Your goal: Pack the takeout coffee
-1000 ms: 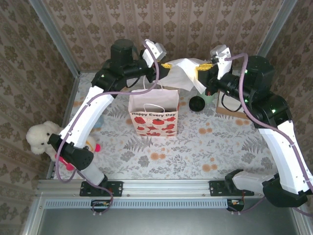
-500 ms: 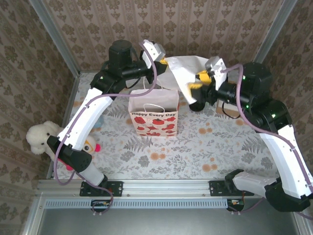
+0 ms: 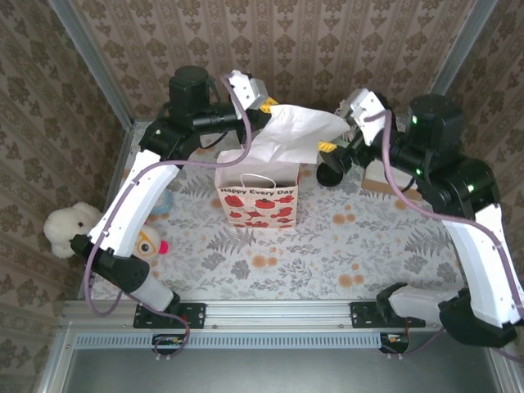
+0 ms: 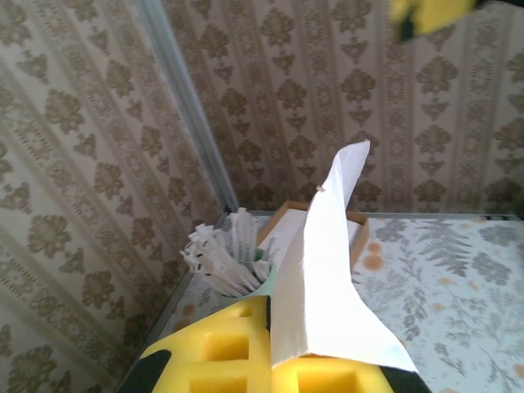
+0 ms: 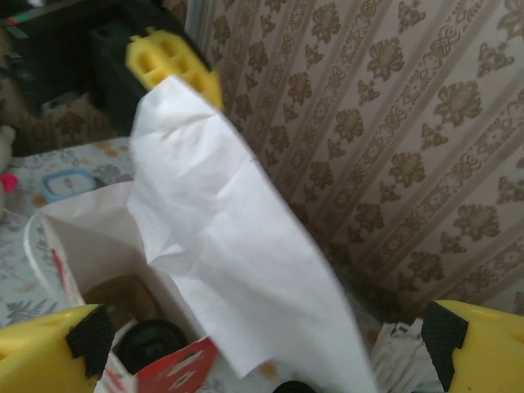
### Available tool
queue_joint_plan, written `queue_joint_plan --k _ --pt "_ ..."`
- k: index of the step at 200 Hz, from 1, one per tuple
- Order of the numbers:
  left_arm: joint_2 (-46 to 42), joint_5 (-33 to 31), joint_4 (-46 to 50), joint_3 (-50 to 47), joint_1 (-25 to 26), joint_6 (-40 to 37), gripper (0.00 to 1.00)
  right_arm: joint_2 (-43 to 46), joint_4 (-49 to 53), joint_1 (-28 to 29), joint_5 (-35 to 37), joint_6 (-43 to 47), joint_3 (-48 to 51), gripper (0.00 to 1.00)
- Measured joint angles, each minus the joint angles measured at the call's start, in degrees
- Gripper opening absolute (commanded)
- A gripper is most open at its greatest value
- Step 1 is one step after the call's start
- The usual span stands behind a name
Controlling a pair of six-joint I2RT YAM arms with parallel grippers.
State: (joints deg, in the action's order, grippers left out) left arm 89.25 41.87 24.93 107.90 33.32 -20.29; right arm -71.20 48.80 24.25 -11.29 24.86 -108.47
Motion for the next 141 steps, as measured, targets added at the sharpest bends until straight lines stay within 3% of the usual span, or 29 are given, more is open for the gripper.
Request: queue_joint_plan --k 46,71,95,129,141 --pt "-1.1 4.4 2.1 0.1 0.0 -3.1 0.0 -13.6 9.7 -0.2 -3.0 7.8 -13.5 1.0" --pt "-1.1 6.6 3.1 0.1 0.0 -4.0 0.0 -18.2 14.5 -0.2 -5.5 10.1 -18.0 0.95" --pt "-1.1 7.8 4.0 0.9 0.0 -4.6 0.0 -20.9 19.1 0.3 -8.5 11.4 -22.4 0.68" --pt "-1.0 8.7 5.6 3.0 0.0 -5.0 0.0 -20.9 22.8 2.0 -10.6 12.7 -22.1 0.41" --pt "-1.0 8.7 5.8 3.2 0.0 -5.0 0.0 -20.8 23.0 2.3 -10.8 12.7 -21.2 0.26"
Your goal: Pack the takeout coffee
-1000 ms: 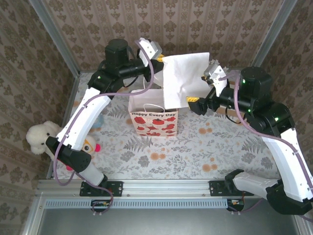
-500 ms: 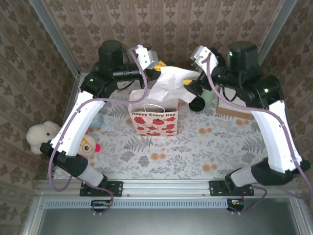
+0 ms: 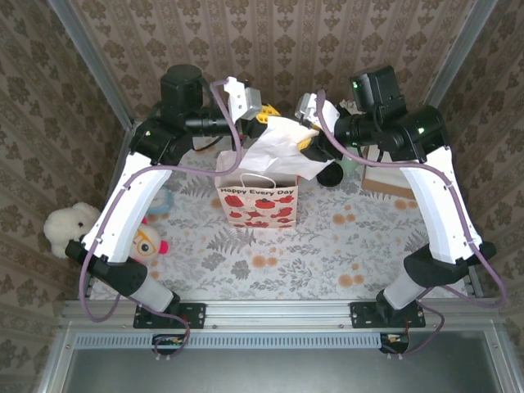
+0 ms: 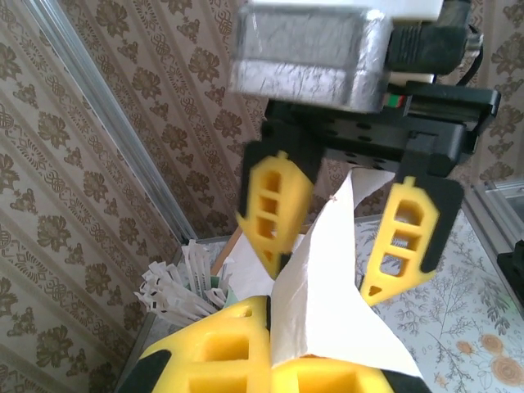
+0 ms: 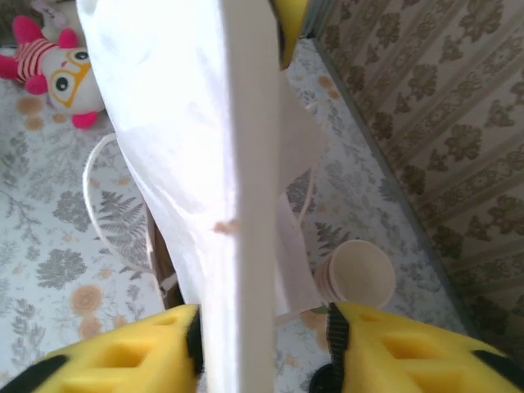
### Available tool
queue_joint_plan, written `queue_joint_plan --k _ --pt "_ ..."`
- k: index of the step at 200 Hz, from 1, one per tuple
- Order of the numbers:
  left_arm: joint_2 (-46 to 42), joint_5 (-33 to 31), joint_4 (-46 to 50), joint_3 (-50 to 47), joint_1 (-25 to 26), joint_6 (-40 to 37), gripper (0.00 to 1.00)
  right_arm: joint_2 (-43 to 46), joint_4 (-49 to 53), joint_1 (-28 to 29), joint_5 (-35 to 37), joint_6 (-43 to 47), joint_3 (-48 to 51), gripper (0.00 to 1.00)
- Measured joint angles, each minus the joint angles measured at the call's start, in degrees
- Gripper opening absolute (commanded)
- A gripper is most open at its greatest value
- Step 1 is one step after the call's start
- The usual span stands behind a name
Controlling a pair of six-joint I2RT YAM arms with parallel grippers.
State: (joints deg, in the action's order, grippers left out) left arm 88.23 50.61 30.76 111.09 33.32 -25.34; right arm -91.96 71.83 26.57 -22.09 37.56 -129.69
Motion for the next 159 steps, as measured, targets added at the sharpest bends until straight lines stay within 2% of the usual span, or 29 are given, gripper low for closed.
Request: queue_joint_plan --k 10,34,50,81,88,115,137,159 --pt "0.0 0.0 0.3 0.0 0.0 0.0 0.01 0.3 0.0 0.1 -0.3 0.6 1.1 0.14" --pt "0.0 -0.5 1.0 0.0 0.0 0.0 0.05 1.7 -0.5 0.2 -1.2 0.3 4.2 0.0" --pt "0.0 -0.9 1.3 0.0 0.1 0.0 0.15 2.8 -1.3 0.2 -1.8 0.4 5.3 0.0" --pt "0.0 -4.6 1.6 0.0 0.0 0.1 0.4 4.6 -1.4 0.3 -1.3 -0.5 5.7 0.0" --pt "-0.2 -6.2 1.4 -0.1 0.0 0.2 0.49 5.0 -1.5 0.3 -0.8 -1.2 5.8 0.0" --pt "-5.4 -19.0 -3.9 -7.8 0.0 2.2 0.99 7.4 -4.5 0.3 2.4 -5.2 9.4 0.0" --pt "-12.8 -30.7 -8.7 -16.1 -0.9 5.0 1.0 9.0 -8.1 0.3 7.1 -12.5 12.9 0.0" --pt "-20.3 -34.2 -12.5 -22.4 -2.7 7.0 1.0 9.1 -10.6 0.3 10.8 -20.2 13.6 0.0"
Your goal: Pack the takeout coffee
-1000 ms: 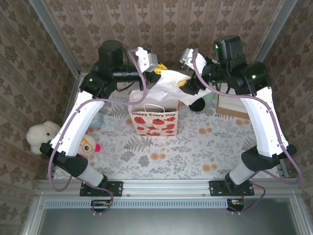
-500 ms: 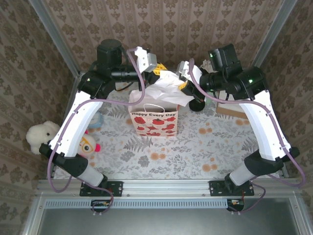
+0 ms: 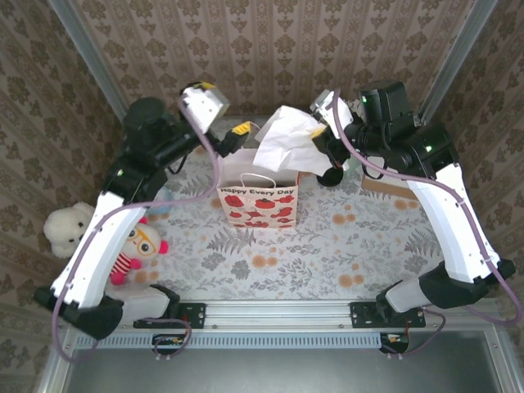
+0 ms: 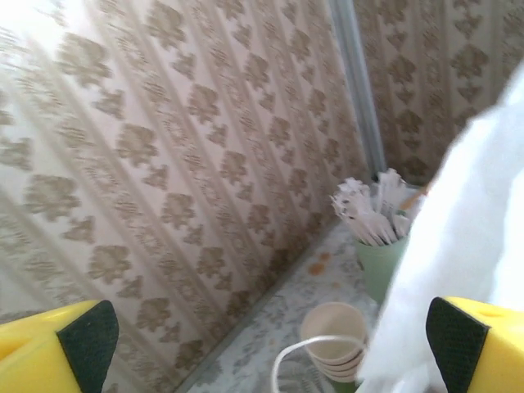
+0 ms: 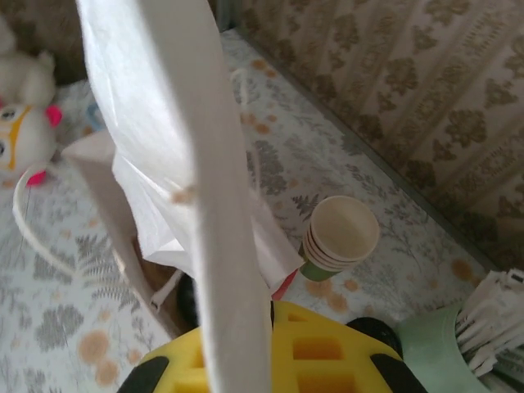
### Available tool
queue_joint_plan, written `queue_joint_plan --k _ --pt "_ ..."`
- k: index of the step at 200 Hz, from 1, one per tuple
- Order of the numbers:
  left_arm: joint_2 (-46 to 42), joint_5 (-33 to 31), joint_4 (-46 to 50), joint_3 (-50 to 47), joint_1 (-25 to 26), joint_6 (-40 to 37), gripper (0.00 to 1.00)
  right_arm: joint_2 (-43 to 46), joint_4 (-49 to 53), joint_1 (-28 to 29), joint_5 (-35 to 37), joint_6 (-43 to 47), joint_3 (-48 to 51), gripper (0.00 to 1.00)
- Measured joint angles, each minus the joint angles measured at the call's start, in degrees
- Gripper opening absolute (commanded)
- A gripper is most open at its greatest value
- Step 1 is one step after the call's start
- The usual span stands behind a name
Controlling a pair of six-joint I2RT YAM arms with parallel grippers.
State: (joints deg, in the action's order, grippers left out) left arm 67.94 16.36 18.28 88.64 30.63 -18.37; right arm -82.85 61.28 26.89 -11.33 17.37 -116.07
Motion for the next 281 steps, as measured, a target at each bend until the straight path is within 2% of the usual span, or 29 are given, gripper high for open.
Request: queue_joint_plan --k 18,45,72,104,146,213,246,281 --pt "-5.7 1.5 -1.9 -4.1 0.9 0.4 1.0 0.0 -1.4 0.3 1.3 -5.0 0.2 0.0" --pt "-8.3 2.4 -1.6 -4.5 6.9 -1.1 1.0 0.0 -3.6 1.5 1.9 -11.3 0.6 0.0" --pt "-5.2 2.3 -0.1 -3.5 13.1 -5.8 1.0 0.1 -6.3 2.0 0.1 -16.0 0.9 0.0" --pt "2.9 3.4 2.8 0.2 16.2 -11.5 1.0 1.2 -9.2 2.1 -4.2 -18.9 1.9 0.0" --pt "10.8 7.0 4.7 6.8 16.3 -15.5 1.0 4.6 -13.1 2.1 -8.7 -20.9 5.9 0.0" --pt "12.0 9.4 3.7 10.2 15.2 -16.4 1.0 5.9 -17.4 2.1 -16.0 -21.6 9.3 0.0" --pt "15.2 13.7 8.7 16.0 14.2 -16.9 1.0 5.9 -19.2 2.2 -20.6 -21.7 9.8 0.0" --pt "16.9 15.2 11.0 16.5 13.1 -17.5 0.97 5.9 -20.8 2.3 -23.3 -21.6 9.8 0.0"
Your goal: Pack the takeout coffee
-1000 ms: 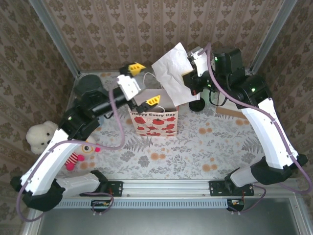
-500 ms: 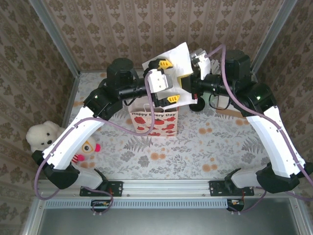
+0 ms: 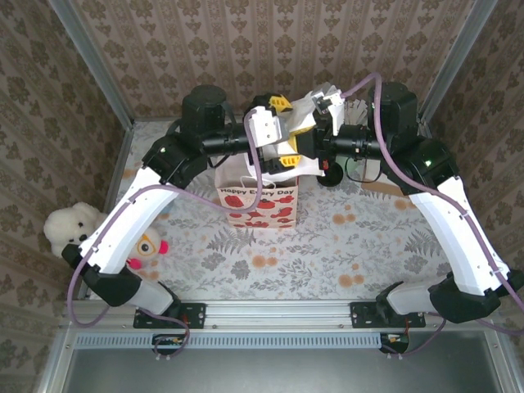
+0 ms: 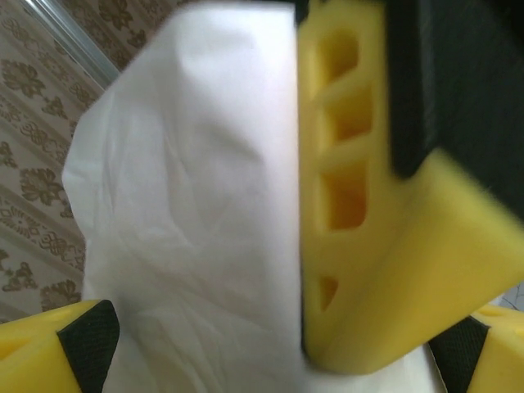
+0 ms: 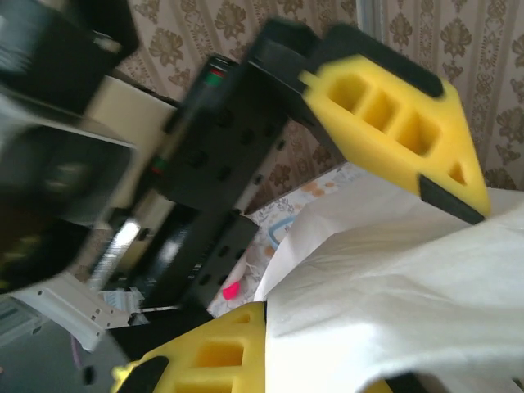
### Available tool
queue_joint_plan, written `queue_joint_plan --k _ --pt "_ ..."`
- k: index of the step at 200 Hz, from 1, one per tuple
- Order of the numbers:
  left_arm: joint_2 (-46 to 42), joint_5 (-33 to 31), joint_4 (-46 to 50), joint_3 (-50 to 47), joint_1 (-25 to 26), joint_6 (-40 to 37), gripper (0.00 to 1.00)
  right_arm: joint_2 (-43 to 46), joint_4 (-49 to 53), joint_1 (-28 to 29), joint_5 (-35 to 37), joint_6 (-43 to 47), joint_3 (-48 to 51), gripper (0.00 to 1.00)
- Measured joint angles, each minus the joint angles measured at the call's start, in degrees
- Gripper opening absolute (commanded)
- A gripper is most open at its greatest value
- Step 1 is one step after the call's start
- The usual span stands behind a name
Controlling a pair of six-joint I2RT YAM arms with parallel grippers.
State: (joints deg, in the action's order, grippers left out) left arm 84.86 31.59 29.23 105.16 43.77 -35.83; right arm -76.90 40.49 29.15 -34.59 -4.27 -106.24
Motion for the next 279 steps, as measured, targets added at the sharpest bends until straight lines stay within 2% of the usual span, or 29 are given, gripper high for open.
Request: queue_joint_plan --k 32,57,78,102,121,141,154,160,162,196,227,279 --pt "0.8 2.3 2.1 0.0 -2.4 -0.3 0.81 1.2 -0.9 0.0 -1.8 0.0 0.7 0.0" --pt "0.9 5.4 3.8 0.5 -3.3 -0.6 0.59 2.5 -1.8 0.0 -2.4 0.0 1.4 0.0" --pt "1.0 7.9 5.3 0.9 -3.4 -0.7 0.35 2.8 -2.4 0.0 -2.6 0.2 1.4 0.0" --pt "1.0 10.4 5.4 0.9 -4.6 0.4 0.17 2.8 -2.6 -0.1 -2.1 1.5 1.4 0.11" --pt "0.9 12.0 5.1 0.8 -6.1 0.9 0.07 3.2 -2.5 -0.5 -0.6 3.4 2.1 0.3" --pt "0.5 12.7 5.2 0.6 -7.1 1.1 0.02 4.3 -1.4 -0.9 1.5 7.5 3.2 0.56" --pt "0.0 12.9 5.5 0.3 -7.2 1.1 0.0 5.8 -0.8 -1.0 3.0 11.5 4.6 0.82" --pt "-0.2 13.0 5.6 0.2 -7.2 1.1 0.0 6.6 -0.7 -1.0 3.7 13.4 5.3 0.98" --pt "-0.3 13.1 5.7 0.1 -7.1 1.1 0.0 7.0 -0.6 -1.0 3.9 14.0 5.6 0.99" --pt "-2.0 13.7 6.9 -1.1 -7.1 1.1 0.0 11.3 0.7 -1.0 7.1 24.7 8.2 1.0" --pt "-2.2 15.1 8.7 -1.4 -7.1 0.8 0.0 11.1 0.0 -1.0 7.6 30.2 8.3 1.0" --pt "-3.0 17.0 10.4 -2.0 -7.1 -0.2 0.0 4.3 0.5 -0.5 0.7 35.7 4.0 0.99"
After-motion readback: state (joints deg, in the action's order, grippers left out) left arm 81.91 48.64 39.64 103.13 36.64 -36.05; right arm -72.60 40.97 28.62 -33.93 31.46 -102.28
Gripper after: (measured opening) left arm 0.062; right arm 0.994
